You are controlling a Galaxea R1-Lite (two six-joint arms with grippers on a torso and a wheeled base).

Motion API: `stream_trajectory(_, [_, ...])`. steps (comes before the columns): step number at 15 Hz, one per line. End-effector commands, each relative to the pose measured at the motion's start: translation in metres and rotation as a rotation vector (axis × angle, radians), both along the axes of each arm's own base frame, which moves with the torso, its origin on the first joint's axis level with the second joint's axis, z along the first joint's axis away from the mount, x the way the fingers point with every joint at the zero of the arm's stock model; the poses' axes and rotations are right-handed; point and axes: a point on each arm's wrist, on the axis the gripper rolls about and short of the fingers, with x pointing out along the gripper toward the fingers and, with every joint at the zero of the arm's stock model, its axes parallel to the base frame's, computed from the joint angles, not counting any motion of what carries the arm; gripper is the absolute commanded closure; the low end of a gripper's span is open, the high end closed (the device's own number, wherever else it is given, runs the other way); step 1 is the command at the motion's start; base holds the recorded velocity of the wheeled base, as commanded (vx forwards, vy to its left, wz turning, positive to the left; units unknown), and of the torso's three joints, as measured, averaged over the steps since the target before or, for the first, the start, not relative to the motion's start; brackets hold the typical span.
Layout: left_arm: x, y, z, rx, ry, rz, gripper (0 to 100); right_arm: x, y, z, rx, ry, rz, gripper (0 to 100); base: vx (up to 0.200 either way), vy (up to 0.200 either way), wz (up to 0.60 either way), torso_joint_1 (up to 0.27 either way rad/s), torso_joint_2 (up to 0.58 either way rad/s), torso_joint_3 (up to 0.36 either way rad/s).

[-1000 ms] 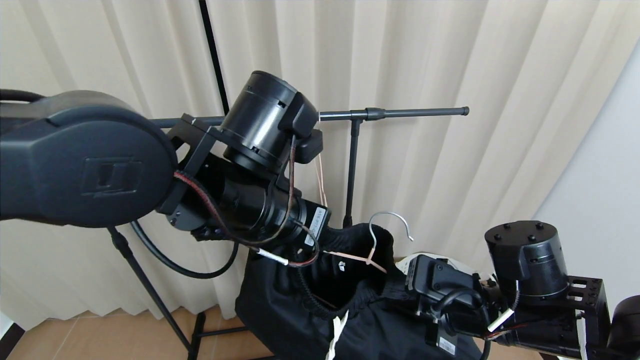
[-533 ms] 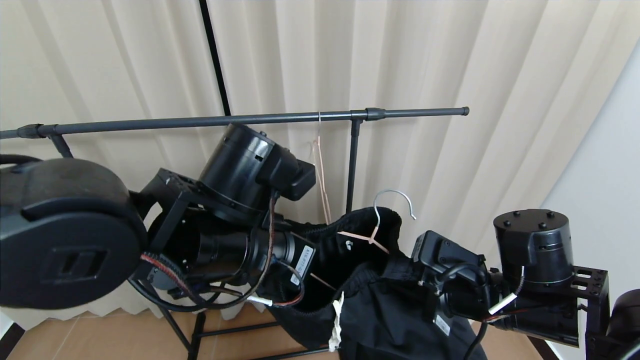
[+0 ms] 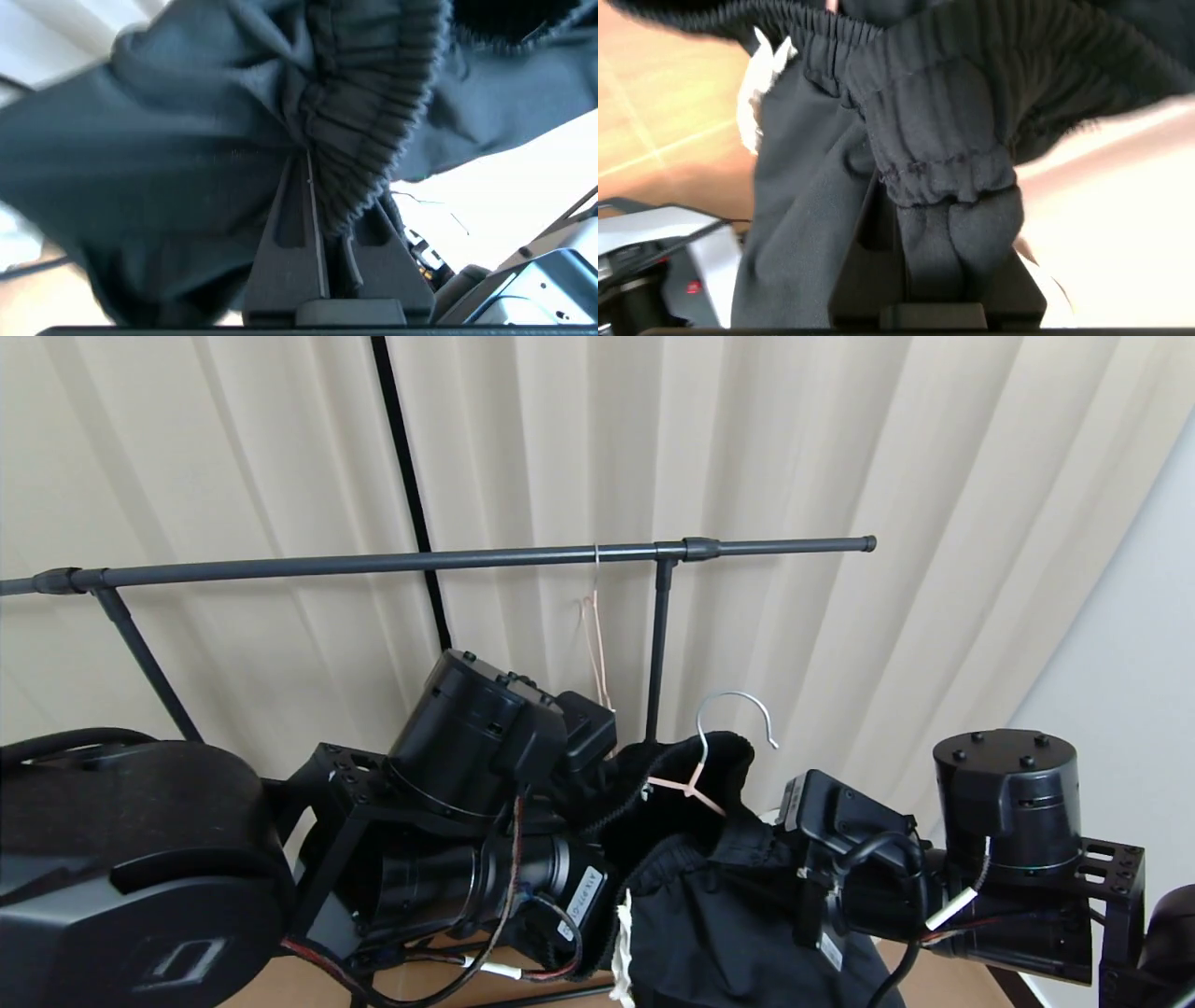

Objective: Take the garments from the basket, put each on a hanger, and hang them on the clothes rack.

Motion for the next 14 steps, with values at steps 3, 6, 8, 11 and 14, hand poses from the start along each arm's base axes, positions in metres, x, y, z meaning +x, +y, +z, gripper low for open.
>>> stream_trajectory(3, [0.008, -0.009, -0.016, 0.002, 0.004, -0.001, 100, -0.004, -0.003, 0.001, 0.028, -0.011, 0.033, 100, 0.0, 0.0, 0.0, 0.0, 0.0, 0.0])
stream_trajectory(6, [0.016, -0.018, -0.023, -0.02, -0.017, 0.005, 0, -0.008, -0.004, 0.001, 0.083, -0.057, 0.077, 100, 0.0, 0.0, 0.0, 0.0, 0.0, 0.0])
stream_trajectory(8, [0.018, -0.02, -0.022, -0.039, -0.035, 0.004, 0, -0.009, -0.004, 0.001, 0.086, -0.061, 0.077, 100, 0.0, 0.0, 0.0, 0.0, 0.0, 0.0])
stream_trajectory(11, [0.01, -0.012, -0.01, -0.081, -0.073, 0.002, 0, -0.008, -0.004, 0.0, 0.085, -0.059, 0.076, 100, 0.0, 0.0, 0.0, 0.0, 0.0, 0.0])
stream_trajectory(14, [-0.005, 0.004, -0.002, -0.094, -0.086, -0.005, 0, -0.005, -0.004, -0.001, 0.082, -0.056, 0.069, 100, 0.0, 0.0, 0.0, 0.0, 0.0, 0.0])
